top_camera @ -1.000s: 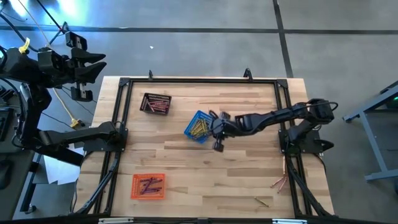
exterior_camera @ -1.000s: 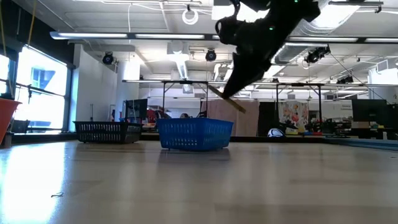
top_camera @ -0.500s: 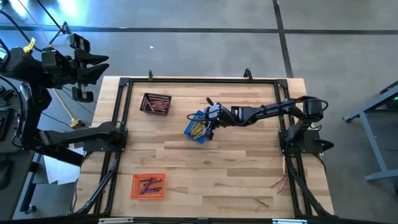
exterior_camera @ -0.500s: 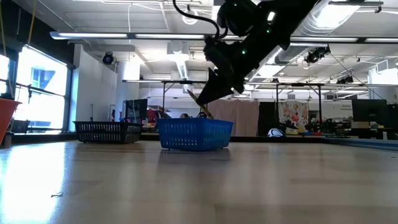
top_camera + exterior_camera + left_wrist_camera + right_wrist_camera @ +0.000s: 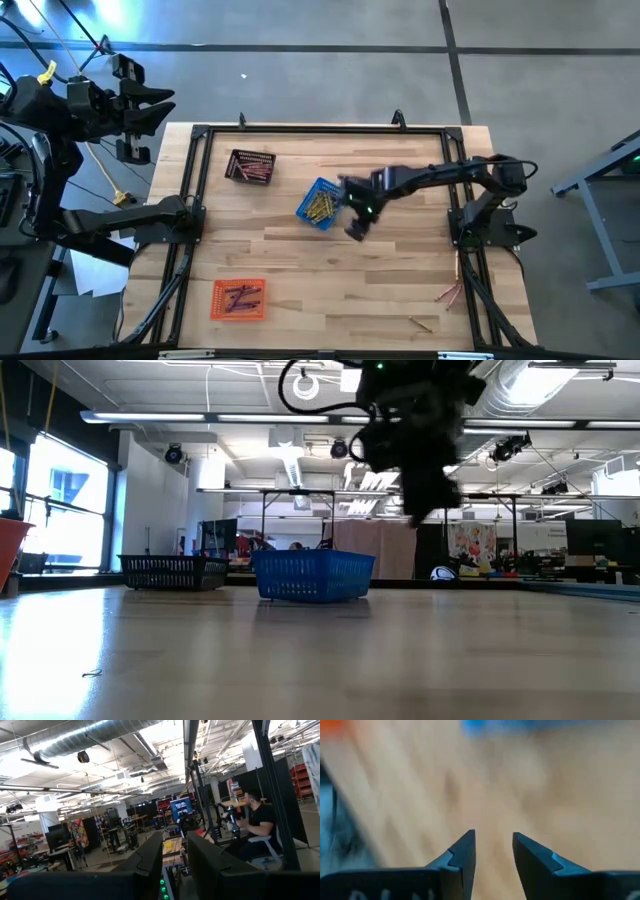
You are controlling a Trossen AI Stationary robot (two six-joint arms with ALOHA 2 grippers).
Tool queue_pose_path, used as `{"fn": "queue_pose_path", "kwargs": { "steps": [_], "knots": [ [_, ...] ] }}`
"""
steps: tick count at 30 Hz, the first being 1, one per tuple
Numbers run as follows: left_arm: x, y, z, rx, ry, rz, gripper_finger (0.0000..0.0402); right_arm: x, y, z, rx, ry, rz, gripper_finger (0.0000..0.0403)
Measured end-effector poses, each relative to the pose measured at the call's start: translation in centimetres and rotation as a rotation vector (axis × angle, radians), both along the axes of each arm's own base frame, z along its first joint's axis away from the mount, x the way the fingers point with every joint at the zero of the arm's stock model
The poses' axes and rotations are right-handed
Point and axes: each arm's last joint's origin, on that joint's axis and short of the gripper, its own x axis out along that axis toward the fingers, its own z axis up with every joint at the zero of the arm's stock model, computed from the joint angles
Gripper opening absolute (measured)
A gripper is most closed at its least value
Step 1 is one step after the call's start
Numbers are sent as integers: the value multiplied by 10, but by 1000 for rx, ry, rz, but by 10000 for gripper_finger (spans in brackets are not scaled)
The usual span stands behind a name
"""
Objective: Sort crayons
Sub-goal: Put the yellow crayon into the blue basket
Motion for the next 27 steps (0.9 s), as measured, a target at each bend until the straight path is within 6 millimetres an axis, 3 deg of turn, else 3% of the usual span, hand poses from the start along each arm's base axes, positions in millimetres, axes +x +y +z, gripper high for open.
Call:
{"fn": "queue_pose_path", "kwargs": {
  "steps": [8, 17, 22, 27],
  "knots": [
    [1, 0, -2, 30, 20, 14, 76, -22, 88, -12, 120, 227, 69, 101],
    [2, 2, -7, 122, 82, 54, 76, -55, 180, -10, 184, 379, -87, 101],
    [2, 2, -9, 109, 100, 52, 76, -80, 217, -17, 61, 355, -70, 100],
    [7, 5, -10, 99, 112, 51, 76, -94, 241, -33, 43, 434, -65, 100]
  ]
}}
